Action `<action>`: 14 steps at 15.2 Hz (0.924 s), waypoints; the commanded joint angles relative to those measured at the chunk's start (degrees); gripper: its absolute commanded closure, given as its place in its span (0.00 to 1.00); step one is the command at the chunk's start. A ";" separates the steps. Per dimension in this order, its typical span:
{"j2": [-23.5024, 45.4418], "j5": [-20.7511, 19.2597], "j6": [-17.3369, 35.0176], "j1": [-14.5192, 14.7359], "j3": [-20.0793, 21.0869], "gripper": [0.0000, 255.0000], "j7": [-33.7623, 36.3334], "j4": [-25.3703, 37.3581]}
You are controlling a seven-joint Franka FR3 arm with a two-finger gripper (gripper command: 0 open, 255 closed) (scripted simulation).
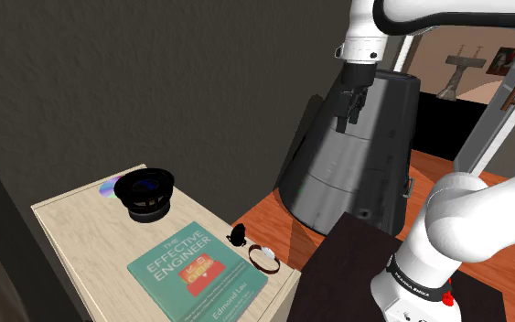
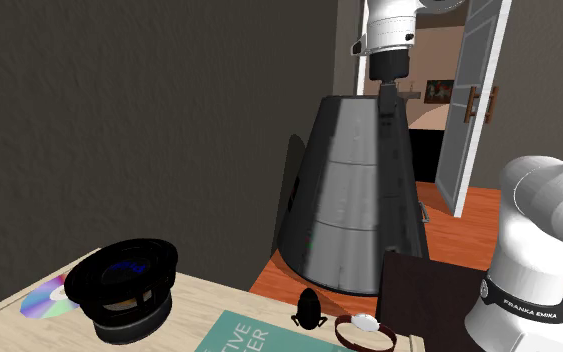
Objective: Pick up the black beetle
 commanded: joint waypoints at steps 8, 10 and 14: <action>3.26 5.43 9.38 4.81 5.35 0.00 2.93 -4.64; 4.69 6.89 12.17 6.21 6.95 0.00 3.67 -5.49; 8.20 9.59 17.85 8.97 10.21 0.00 5.05 -6.50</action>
